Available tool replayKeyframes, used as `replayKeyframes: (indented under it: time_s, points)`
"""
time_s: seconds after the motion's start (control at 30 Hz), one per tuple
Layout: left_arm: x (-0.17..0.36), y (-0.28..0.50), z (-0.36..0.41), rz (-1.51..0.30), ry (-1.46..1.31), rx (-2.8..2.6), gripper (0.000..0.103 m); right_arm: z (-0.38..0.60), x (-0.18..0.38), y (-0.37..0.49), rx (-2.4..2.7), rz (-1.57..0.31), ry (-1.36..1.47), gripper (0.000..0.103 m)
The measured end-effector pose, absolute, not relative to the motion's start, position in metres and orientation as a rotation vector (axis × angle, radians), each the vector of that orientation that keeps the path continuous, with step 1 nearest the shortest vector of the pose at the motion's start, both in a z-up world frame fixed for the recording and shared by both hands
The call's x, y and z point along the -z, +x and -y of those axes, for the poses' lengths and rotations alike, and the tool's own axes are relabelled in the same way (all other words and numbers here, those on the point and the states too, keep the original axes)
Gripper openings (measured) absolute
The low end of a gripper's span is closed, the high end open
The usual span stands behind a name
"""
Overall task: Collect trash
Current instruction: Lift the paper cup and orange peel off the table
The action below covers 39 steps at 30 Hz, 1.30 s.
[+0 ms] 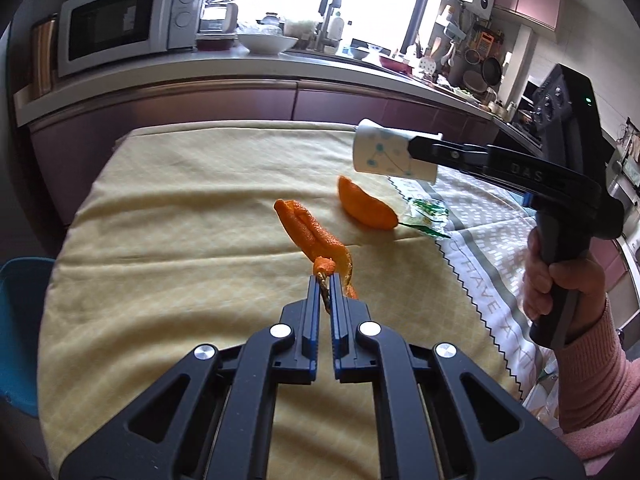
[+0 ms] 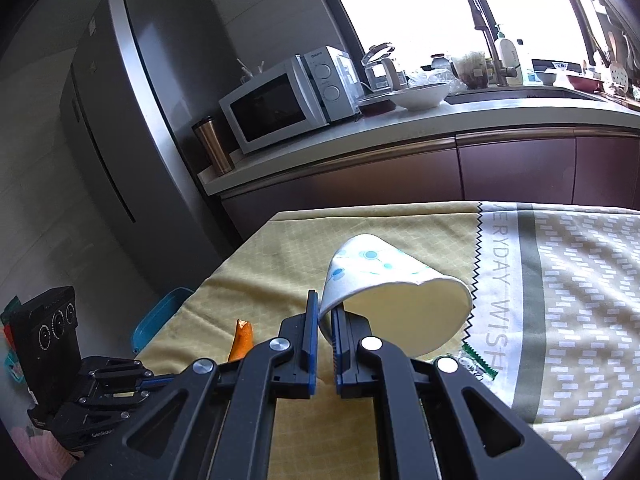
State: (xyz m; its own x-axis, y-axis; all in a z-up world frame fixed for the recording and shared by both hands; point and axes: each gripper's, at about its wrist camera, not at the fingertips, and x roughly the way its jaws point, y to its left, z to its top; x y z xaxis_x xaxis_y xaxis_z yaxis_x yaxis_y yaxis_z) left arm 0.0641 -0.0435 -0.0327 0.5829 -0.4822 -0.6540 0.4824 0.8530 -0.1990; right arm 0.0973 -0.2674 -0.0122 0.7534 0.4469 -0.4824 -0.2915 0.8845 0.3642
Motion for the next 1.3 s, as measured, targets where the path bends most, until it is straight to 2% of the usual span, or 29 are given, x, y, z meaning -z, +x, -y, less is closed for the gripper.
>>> replayKeyframes:
  time_s: [0.6,0.67,0.73,0.87,0.97,1.03,1.3]
  points:
    - [0.036,0.052,-0.016,-0.769,-0.03,0.456,0.004,0.197,0.012,0.084,-0.58,-0.621,0.269,0.005]
    - [0.046,0.054,-0.015,-0.794,-0.018,0.451,0.006,0.196,0.015,0.085,-0.581,-0.634,0.277,0.005]
    - [0.056,0.057,-0.015,-0.827,-0.014,0.459,0.022,0.194,0.018,0.085,-0.58,-0.645,0.281,0.005]
    - [0.07,0.057,-0.014,-0.843,-0.015,0.478,0.027,0.193,0.024,0.085,-0.572,-0.662,0.284,0.005]
    - [0.071,0.058,-0.015,-0.834,-0.021,0.489,0.026,0.193,0.028,0.086,-0.57,-0.675,0.289,0.005]
    - [0.071,0.058,-0.014,-0.837,-0.021,0.503,0.008,0.191,0.029,0.086,-0.572,-0.676,0.289,0.005]
    - [0.058,0.049,-0.016,-0.784,-0.022,0.49,0.005,0.182,0.025,0.084,-0.601,-0.663,0.282,0.005]
